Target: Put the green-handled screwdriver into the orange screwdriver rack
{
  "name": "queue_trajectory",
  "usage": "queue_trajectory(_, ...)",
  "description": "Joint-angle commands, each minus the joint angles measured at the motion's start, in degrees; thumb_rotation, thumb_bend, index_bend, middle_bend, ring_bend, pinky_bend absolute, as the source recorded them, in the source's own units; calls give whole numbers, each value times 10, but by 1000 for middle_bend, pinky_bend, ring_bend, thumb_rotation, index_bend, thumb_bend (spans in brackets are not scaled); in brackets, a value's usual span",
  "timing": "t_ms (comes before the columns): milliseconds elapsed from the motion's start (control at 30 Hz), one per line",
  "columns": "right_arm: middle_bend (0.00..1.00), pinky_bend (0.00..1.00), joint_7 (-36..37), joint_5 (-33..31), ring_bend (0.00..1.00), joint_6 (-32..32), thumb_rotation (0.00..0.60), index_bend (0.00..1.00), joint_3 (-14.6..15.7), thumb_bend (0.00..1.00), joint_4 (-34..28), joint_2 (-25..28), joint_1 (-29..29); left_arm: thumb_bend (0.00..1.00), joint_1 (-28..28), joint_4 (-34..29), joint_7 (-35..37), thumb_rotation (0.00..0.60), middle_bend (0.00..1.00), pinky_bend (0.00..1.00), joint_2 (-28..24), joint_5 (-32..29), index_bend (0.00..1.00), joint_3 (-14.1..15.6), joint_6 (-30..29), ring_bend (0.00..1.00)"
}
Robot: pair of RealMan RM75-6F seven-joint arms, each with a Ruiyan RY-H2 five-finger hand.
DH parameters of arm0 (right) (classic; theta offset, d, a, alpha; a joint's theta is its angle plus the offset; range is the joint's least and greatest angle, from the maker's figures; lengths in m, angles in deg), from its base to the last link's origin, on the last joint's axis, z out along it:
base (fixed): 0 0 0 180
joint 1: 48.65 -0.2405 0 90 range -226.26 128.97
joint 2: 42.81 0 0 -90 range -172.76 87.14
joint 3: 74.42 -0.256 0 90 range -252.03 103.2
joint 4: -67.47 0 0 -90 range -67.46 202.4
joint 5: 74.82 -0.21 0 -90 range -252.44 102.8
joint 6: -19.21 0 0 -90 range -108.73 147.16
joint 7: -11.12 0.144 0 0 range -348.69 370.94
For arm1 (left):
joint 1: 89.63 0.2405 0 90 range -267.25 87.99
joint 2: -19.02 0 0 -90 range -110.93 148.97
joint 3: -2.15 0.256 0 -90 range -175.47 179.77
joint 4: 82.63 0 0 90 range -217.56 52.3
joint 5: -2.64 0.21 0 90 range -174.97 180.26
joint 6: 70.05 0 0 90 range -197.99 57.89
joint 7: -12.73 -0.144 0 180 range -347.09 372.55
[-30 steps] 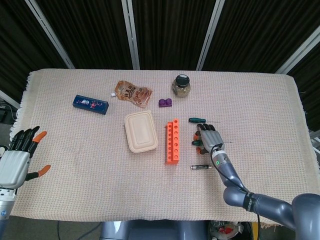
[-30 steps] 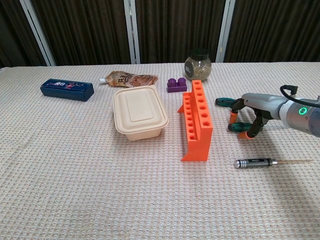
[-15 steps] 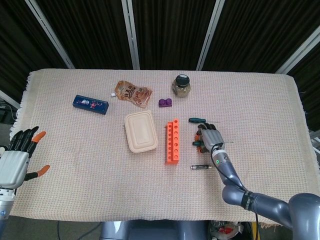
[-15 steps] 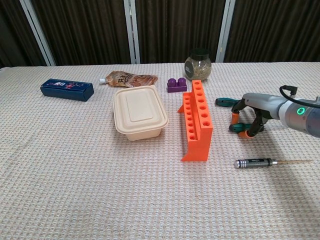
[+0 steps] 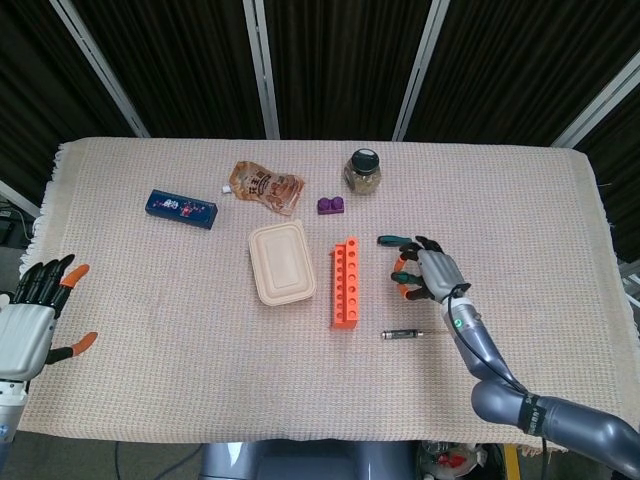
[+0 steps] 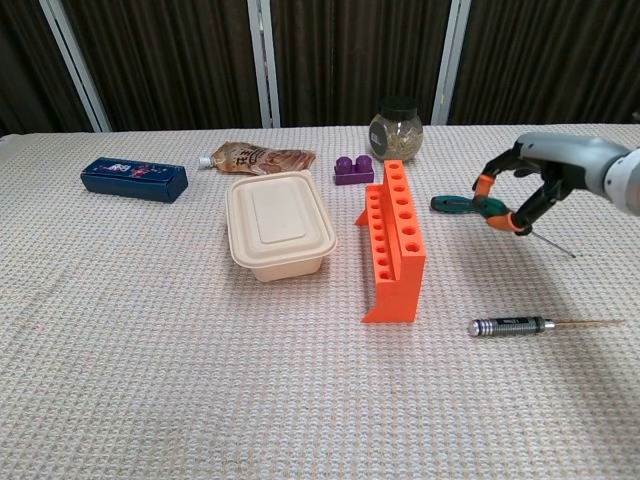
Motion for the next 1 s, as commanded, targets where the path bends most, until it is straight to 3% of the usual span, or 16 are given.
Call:
queue_trajectory(33, 208, 0, 111, 49, 0, 29, 600, 641, -34, 395, -72, 71, 38, 166, -1, -2, -2, 600, 0, 0, -1, 3, 112, 1, 1, 0)
queue_trajectory(333, 221, 0, 377, 139, 0, 113, 600, 659, -96, 408, -145, 149, 85, 163, -2, -12, -8, 600, 0, 0, -4, 9, 111, 4, 3, 0)
queue_trajectory(567, 227, 0, 533, 226, 0, 131, 600, 665, -131, 412, -169, 189, 105, 165, -2, -13, -9, 600, 0, 0, -6, 10, 111, 6, 4, 0)
queue_trajectory(833, 228, 0, 664, 295, 0, 120, 600, 665, -135, 413, -193, 223, 110, 166, -4, -13, -9, 600, 0, 0, -5, 11, 111, 7, 6, 0)
queue_trajectory(1000, 228, 0, 701, 327, 0, 109, 600, 668, -122, 414, -196, 237, 101, 167, -4, -13, -9, 600, 0, 0, -5, 12, 111, 7, 6, 0)
